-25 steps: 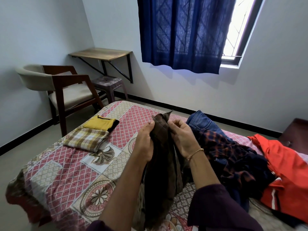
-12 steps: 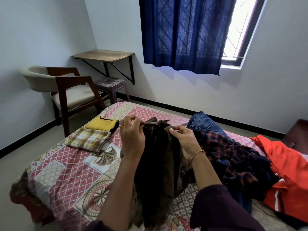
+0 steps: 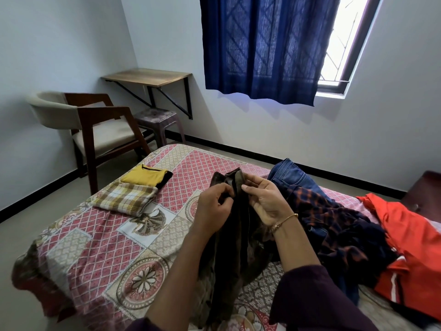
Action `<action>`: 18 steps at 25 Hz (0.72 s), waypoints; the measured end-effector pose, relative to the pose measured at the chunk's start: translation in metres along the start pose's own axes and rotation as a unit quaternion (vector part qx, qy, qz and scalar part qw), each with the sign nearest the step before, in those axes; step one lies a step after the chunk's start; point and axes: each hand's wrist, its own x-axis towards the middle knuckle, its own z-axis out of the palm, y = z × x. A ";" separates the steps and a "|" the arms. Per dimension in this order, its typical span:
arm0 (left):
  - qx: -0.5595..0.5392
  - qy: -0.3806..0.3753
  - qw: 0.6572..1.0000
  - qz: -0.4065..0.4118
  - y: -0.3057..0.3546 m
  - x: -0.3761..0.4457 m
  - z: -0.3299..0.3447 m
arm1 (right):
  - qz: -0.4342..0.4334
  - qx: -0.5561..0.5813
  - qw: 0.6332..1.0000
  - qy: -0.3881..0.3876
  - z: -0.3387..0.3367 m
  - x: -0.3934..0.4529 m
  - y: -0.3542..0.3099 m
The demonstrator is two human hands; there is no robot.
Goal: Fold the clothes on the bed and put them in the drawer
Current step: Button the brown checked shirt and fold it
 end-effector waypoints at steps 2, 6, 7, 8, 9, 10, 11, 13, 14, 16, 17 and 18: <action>0.010 -0.024 1.000 -0.006 -0.001 -0.002 0.001 | -0.005 -0.003 1.000 0.002 -0.001 0.000 0.000; 0.036 -0.019 0.995 -0.091 0.003 0.001 0.005 | -0.013 0.004 1.000 -0.005 0.004 0.000 0.002; 0.004 -0.017 0.989 -0.144 0.004 0.002 0.006 | -0.014 -0.001 1.000 -0.007 0.006 0.000 0.003; -0.061 -0.007 0.977 -0.203 0.005 0.003 0.006 | -0.016 -0.012 1.000 -0.006 0.008 0.000 0.003; -0.151 0.007 0.954 -0.260 0.007 0.002 0.007 | -0.017 -0.023 1.000 -0.002 0.008 0.000 0.004; -0.235 0.017 0.923 -0.305 0.011 0.001 0.007 | -0.018 -0.034 0.999 0.003 0.009 0.000 0.005; -0.293 0.025 0.897 -0.330 0.013 -0.001 0.007 | -0.020 -0.047 0.999 0.006 0.009 0.000 0.005; -0.296 0.023 0.900 -0.320 0.014 -0.004 0.006 | -0.022 -0.082 0.996 -0.001 0.009 0.000 0.005; -0.258 0.018 0.919 -0.297 0.013 -0.004 0.006 | -0.024 -0.106 0.994 -0.013 0.010 -0.002 0.003; -0.187 0.018 0.948 -0.255 0.009 -0.003 0.004 | -0.030 -0.170 0.984 -0.033 0.011 -0.004 0.002; -0.172 0.026 0.954 -0.244 0.006 -0.002 0.004 | -0.032 -0.209 0.977 -0.029 0.011 -0.004 0.001; -0.162 0.036 0.957 -0.239 0.004 -0.002 0.003 | -0.031 -0.251 0.967 -0.018 0.011 -0.004 0.002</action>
